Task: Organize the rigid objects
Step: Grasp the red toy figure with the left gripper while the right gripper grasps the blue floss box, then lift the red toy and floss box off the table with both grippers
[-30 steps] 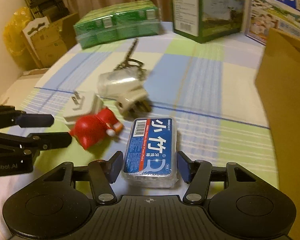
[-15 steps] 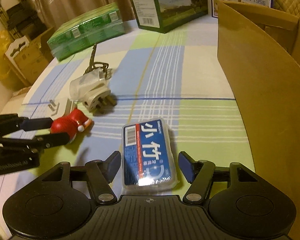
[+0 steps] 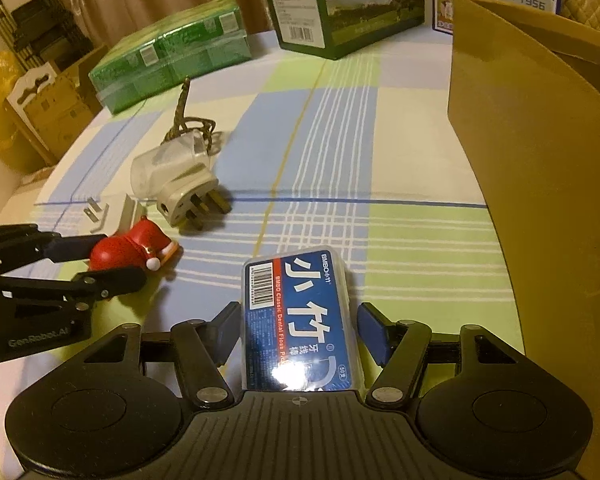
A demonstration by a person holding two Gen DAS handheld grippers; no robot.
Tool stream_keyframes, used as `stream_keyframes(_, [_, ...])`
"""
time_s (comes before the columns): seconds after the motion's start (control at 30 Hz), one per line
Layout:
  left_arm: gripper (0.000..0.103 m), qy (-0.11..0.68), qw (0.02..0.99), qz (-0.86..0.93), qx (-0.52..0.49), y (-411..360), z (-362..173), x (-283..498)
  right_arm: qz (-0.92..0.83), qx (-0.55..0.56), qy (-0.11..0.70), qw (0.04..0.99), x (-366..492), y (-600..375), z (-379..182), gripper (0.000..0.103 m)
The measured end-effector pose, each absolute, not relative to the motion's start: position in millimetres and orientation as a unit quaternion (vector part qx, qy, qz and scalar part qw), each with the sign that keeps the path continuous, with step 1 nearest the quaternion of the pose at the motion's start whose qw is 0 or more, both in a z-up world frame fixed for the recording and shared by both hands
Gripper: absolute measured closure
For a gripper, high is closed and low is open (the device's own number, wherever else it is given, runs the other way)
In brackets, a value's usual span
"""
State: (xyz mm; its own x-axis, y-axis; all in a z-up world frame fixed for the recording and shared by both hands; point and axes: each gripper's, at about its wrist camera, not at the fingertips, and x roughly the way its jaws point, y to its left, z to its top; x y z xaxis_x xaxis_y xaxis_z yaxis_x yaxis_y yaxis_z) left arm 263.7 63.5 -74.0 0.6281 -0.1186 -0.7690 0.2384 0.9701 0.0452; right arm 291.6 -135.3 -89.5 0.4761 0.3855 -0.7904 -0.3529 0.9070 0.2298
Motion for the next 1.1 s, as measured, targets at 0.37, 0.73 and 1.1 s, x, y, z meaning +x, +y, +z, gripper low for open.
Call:
stream_keyframes(0.37, [0.061,0.428,0.894,-0.111,0.073,45.2,-72.4,220.8,0.215,0.004,0.464,0.86,266.4,-141.0,-78.8,0.048])
stream_keyframes(0.73, [0.06,0.426,0.894,-0.129,0.06,37.0,-72.5,172.0,0.185,0.055,0.475,0.858,218.3,-176.9,-74.6,0.048])
stream_keyframes(1.1, [0.054,0.426,0.892,-0.135,0.067,32.7,-82.8,180.1,0.179,0.066,0.479,0.857,217.3,-181.0,-79.2,0.048])
